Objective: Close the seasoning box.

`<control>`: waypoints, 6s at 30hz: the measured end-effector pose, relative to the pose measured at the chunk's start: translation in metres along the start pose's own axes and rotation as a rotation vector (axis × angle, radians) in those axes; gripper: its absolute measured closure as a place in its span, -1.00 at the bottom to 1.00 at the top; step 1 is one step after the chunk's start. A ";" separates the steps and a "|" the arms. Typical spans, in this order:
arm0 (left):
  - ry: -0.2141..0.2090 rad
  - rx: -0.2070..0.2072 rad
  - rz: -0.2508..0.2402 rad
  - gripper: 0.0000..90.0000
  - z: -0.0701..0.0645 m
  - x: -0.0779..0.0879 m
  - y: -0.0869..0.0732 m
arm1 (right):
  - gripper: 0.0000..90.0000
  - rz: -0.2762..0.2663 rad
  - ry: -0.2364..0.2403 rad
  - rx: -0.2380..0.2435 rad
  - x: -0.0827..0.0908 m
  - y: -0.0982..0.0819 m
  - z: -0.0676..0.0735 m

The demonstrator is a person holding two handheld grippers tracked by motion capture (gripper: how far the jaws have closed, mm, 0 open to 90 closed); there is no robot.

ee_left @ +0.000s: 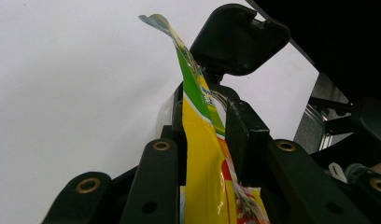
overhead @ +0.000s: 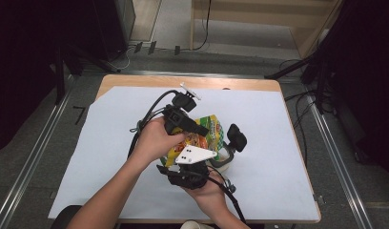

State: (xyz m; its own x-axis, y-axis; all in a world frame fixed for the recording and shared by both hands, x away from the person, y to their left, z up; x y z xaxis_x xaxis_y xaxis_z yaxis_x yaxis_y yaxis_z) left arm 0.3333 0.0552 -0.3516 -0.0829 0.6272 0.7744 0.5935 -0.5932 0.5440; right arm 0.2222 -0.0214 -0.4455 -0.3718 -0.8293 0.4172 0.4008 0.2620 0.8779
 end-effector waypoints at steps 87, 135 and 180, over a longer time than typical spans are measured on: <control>-0.009 0.008 0.006 0.65 0.000 -0.002 0.001 | 0.44 0.005 -0.011 0.002 0.001 0.000 0.003; 0.025 -0.010 0.100 0.64 -0.009 -0.007 0.019 | 0.45 -0.038 0.006 -0.033 0.008 0.005 -0.001; -0.012 0.015 0.046 0.63 -0.001 -0.006 0.003 | 0.45 0.020 -0.011 0.020 0.003 0.000 0.002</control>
State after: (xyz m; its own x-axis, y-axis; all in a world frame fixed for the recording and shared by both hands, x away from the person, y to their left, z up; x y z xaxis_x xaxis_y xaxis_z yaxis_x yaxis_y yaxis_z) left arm 0.3351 0.0492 -0.3540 -0.0454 0.6056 0.7945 0.6084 -0.6140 0.5028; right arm 0.2200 -0.0228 -0.4437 -0.3730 -0.8183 0.4372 0.3914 0.2884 0.8739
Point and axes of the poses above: each handheld gripper's, and its own axes: x roughly backward along the jaws, y roughly out of its top, z roughly to its left, the point moved 1 cm from there along -x, roughly forward along the jaws, and after that the axes turned 5 degrees about -x, right-handed, at the moved point
